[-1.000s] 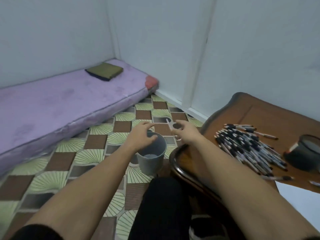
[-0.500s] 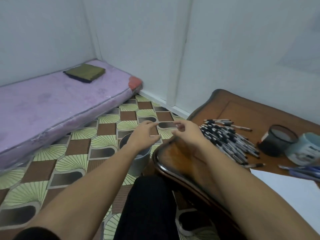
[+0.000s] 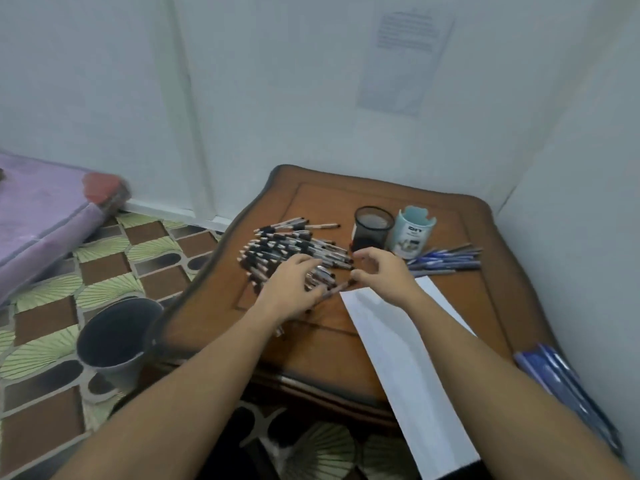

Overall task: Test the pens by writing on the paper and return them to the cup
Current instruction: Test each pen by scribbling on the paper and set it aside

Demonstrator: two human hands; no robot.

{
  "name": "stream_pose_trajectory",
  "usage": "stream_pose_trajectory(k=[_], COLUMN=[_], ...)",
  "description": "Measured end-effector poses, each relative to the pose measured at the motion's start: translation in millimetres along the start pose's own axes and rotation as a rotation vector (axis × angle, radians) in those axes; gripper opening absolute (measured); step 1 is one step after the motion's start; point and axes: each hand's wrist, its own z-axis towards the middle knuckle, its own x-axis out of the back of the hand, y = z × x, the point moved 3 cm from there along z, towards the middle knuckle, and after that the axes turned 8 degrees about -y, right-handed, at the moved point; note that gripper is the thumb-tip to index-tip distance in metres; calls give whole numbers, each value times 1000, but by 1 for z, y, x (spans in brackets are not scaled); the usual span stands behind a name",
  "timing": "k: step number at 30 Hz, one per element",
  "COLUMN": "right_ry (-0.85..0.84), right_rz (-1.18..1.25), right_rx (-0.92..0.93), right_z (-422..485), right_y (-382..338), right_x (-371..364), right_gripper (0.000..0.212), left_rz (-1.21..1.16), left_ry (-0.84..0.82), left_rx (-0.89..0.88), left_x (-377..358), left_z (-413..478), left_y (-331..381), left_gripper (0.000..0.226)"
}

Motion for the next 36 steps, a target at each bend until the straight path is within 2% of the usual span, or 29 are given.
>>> stream_pose_trajectory(k=[4, 7, 11, 18, 22, 26, 30, 32, 36], right_ry=[86, 118, 117, 122, 170, 181, 103, 46, -39], right_rz=[55, -28, -130, -241, -248, -466, -503, -481, -638], right_rx=[-134, -200, -268, -315, -300, -234, -138, -165, -239], right_z=[-22, -27, -16, 9, 10, 5, -4, -14, -36], right_y=[59, 96, 125, 124, 121, 112, 101, 97, 101], right_x=[27, 41, 44, 37, 34, 36, 40, 40, 36], right_gripper=[35, 29, 37, 40, 21, 15, 15, 18, 21], left_rz=[17, 35, 91, 150, 95, 105, 122, 125, 167], left_ry=[-81, -122, -180, -229, -207, -190, -196, -198, -221], left_rx=[-82, -109, -101, -120, -115, -138, -141, -141, -138], left_x=[-33, -51, -64, -78, -85, -87, -87, -88, -87], left_z=[16, 22, 20, 11, 7, 7, 7, 5, 2], left_y=[40, 54, 57, 44, 36, 33, 34, 33, 35], left_gripper=[53, 54, 58, 64, 65, 65, 64, 64, 66])
